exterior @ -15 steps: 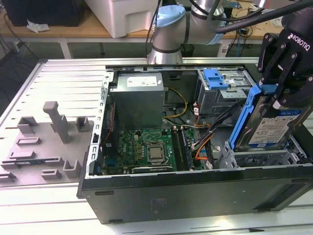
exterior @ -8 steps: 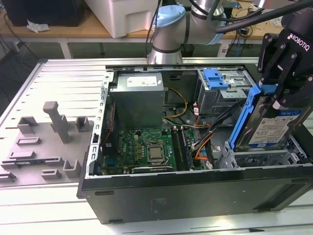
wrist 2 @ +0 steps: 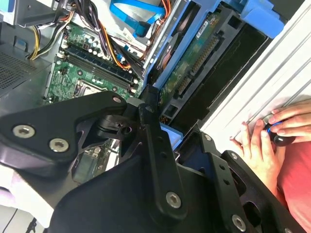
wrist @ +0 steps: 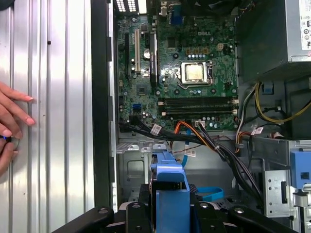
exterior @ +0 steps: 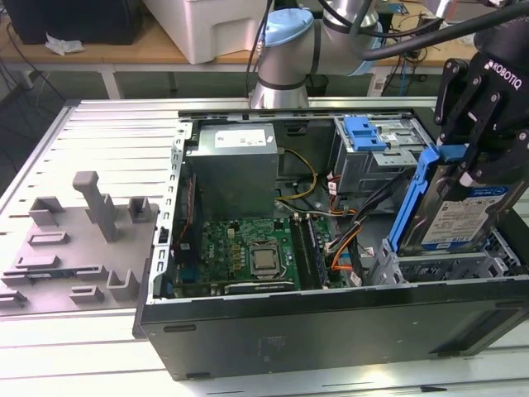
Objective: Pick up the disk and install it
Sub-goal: 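Insert the disk into the insertion slot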
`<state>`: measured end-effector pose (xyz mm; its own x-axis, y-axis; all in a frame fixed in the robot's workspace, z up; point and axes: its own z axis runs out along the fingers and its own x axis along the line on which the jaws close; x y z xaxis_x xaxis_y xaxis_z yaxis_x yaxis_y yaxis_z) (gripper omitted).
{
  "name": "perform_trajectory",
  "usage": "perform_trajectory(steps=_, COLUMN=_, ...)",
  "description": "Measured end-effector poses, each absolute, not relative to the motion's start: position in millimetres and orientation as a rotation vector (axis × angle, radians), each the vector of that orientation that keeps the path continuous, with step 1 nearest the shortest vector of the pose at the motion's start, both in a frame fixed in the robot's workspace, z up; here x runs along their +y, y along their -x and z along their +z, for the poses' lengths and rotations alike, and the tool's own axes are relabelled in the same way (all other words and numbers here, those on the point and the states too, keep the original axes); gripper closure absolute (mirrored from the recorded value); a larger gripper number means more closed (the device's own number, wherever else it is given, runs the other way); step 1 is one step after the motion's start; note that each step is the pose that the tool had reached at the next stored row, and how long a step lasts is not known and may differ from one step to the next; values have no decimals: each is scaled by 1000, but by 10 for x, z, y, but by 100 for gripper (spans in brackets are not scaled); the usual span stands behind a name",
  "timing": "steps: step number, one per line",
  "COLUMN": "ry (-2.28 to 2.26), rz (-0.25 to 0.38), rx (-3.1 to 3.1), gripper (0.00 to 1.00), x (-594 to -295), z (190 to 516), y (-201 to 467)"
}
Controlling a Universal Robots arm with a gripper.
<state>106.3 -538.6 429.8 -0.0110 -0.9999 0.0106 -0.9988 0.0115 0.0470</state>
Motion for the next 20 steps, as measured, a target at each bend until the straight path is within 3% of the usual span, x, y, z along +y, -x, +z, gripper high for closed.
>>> perform_trajectory(steps=20, ry=-2179, rz=-39, rx=-2204, gripper=63, x=-5386, z=4501, y=-1061)
